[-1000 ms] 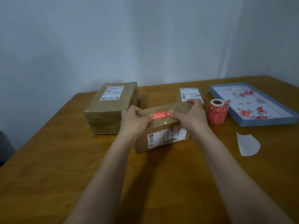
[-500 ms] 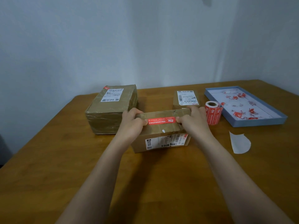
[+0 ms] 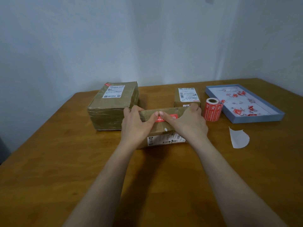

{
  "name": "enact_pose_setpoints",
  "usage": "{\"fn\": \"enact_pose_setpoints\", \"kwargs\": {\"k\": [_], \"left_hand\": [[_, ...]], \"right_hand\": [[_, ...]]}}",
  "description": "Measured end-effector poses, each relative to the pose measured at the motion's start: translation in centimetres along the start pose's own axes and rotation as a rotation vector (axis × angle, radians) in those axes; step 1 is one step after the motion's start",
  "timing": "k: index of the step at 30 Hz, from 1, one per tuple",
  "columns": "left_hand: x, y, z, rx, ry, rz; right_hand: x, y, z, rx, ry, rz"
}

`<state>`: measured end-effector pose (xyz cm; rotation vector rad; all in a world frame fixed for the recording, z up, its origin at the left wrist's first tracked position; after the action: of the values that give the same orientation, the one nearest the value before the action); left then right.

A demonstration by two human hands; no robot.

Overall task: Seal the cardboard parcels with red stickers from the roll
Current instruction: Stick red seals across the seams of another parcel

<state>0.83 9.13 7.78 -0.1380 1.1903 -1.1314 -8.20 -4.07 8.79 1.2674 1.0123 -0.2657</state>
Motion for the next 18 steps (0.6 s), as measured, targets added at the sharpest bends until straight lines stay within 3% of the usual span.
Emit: {"fn": "enact_pose_setpoints", "kwargs": {"k": [12,18], "left_hand": [[-0.5,-0.5,0.1,-0.035,0.04,-0.049],[-1.1,-0.9,0.0,-0.033,0.157,-0.055]], "right_hand": [[-0.1,-0.4,0.6,-0.016,0.023,0.098],[-0.3,-0.7,1.1,-0.085,0.078,0.091]]}}
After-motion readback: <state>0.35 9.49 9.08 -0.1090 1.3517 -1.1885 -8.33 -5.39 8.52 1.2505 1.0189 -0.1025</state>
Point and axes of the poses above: each hand's wrist, its own z-axis towards the middle knuckle, its own x-axis out of the palm, y = z × x, the point moved 2 cm from there along z, towards the middle knuckle, and after that the axes turned 14 degrees about x, right-handed, at the moved point
